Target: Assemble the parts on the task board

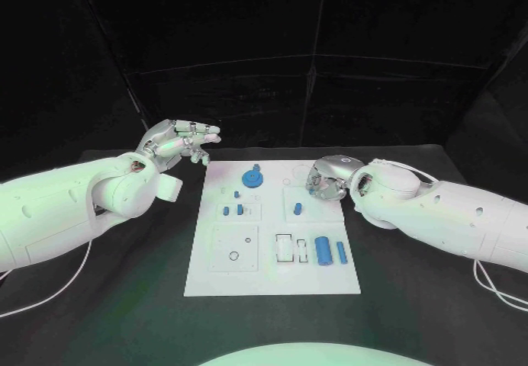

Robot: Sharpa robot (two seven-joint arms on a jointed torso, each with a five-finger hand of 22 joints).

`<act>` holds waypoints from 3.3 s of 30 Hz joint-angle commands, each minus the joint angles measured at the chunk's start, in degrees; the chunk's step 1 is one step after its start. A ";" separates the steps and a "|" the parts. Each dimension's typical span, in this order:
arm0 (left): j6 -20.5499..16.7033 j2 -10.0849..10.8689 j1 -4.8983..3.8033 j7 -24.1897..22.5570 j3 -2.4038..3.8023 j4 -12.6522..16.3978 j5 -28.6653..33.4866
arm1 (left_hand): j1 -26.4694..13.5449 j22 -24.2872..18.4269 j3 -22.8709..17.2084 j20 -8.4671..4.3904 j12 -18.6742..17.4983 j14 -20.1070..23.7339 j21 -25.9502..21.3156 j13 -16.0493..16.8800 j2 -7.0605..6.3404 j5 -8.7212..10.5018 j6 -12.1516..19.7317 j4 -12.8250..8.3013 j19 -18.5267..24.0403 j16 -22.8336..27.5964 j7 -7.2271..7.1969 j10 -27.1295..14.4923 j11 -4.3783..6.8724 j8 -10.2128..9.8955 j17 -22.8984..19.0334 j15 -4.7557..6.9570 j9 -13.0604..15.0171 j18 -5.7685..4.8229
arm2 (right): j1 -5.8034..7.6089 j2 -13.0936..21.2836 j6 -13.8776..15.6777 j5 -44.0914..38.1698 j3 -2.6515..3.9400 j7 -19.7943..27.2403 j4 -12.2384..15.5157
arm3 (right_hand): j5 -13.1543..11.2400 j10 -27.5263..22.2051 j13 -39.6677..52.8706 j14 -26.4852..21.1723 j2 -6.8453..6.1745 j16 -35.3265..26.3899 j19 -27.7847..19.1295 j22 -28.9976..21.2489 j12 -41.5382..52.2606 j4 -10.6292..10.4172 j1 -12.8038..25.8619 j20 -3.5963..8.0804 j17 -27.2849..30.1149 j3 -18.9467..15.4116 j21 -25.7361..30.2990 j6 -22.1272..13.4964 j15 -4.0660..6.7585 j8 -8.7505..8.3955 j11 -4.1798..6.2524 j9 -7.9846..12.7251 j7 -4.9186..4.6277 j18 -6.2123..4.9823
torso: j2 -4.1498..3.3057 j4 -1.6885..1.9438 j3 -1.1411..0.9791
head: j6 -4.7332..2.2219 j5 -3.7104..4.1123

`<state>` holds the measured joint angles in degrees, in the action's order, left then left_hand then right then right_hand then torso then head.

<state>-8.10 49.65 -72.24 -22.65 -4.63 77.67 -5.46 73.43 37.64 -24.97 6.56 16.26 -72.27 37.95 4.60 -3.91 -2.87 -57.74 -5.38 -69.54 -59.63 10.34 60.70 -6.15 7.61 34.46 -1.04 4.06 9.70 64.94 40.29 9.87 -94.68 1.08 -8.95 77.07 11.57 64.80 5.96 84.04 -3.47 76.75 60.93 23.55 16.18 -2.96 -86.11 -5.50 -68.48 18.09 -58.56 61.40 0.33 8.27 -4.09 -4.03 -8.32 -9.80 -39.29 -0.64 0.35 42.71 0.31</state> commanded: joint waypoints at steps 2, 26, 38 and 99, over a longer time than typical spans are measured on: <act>0.52 0.02 -0.06 0.07 0.02 -0.06 0.28 | 0.27 -0.12 0.46 0.03 0.43 0.54 -0.25 0.09 0.60 0.13 0.52 -0.13 0.49 0.23 -0.04 -0.52 0.09 -0.18 -0.22 0.04 -0.09 0.73 | -0.43 -0.05 -0.79 -0.40 -0.33 -0.82 0.00 | -0.55 0.99 -0.04 2.09 0.29 0.43 0.44 0.14 0.34 0.67 0.64 0.35 -0.26 1.71 -0.51 1.10 0.52 0.59 0.25 -0.18 0.23 -0.85 | 0.01 -0.03 0.00 | 0.08 0.03; 0.60 0.09 -0.06 0.76 0.02 -0.18 0.27 | 0.74 -0.31 0.65 0.12 0.62 0.86 -0.49 0.08 0.72 0.13 0.86 -0.40 0.51 0.40 0.35 -0.91 -0.18 -0.25 -0.70 -0.12 -0.13 0.70 | -0.43 1.49 5.57 -0.98 -0.30 -0.80 2.67 | -0.94 2.58 -0.36 2.18 -0.42 0.67 0.48 0.56 -0.16 2.65 2.41 0.68 -0.39 5.28 -1.27 2.61 0.79 0.51 0.54 -0.13 0.45 -0.81 | -0.01 0.03 -0.01 | -0.06 0.38; 0.76 0.17 -0.06 1.10 0.02 -0.43 0.27 | 0.86 -0.40 0.81 0.18 0.69 1.22 -0.63 0.06 0.72 0.13 1.07 -0.49 0.57 0.75 0.49 -1.17 -0.31 -0.30 -1.42 -0.22 -0.15 0.68 | -0.39 4.77 7.34 1.63 -0.24 -1.04 7.04 | -1.08 2.64 -0.40 2.19 -0.53 0.71 0.48 0.58 -0.25 2.70 2.81 0.67 -0.44 5.49 -1.32 2.66 0.78 0.45 0.54 -0.11 0.46 -0.81 | 0.04 0.04 0.03 | -0.10 0.44; 1.22 -2.01 -0.10 1.36 0.02 0.26 0.27 | 1.09 -0.58 1.00 0.28 0.88 1.71 -0.89 0.05 0.84 0.13 1.34 -0.62 0.68 1.18 0.65 -1.53 -0.45 -0.33 -2.25 -0.34 -0.16 0.68 | -4.48 -9.82 2.73 0.40 -2.64 2.86 10.63 | -0.85 2.53 -0.57 2.13 -0.71 0.61 0.37 0.63 -0.69 3.15 3.56 0.64 -0.22 6.34 -1.41 2.44 0.72 0.06 0.43 0.01 0.33 -0.80 | 0.00 -0.01 0.07 | 2.43 -9.35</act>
<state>-7.71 47.72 -72.27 -21.10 -4.63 77.87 -5.34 74.18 37.14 -24.35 6.76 16.93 -71.04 37.28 4.58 -3.16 -2.87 -56.71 -6.00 -69.34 -58.75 10.93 59.47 -6.55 7.61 32.25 -1.45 3.98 9.67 60.46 30.56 14.20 -92.97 -1.48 -6.68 87.75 10.67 66.95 5.45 84.05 -4.22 77.25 61.33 24.12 15.76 0.18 -83.05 -5.10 -68.75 24.00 -59.63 63.44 0.73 8.24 -3.59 -3.99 -8.01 -9.80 -39.28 -0.62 0.39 45.12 -9.02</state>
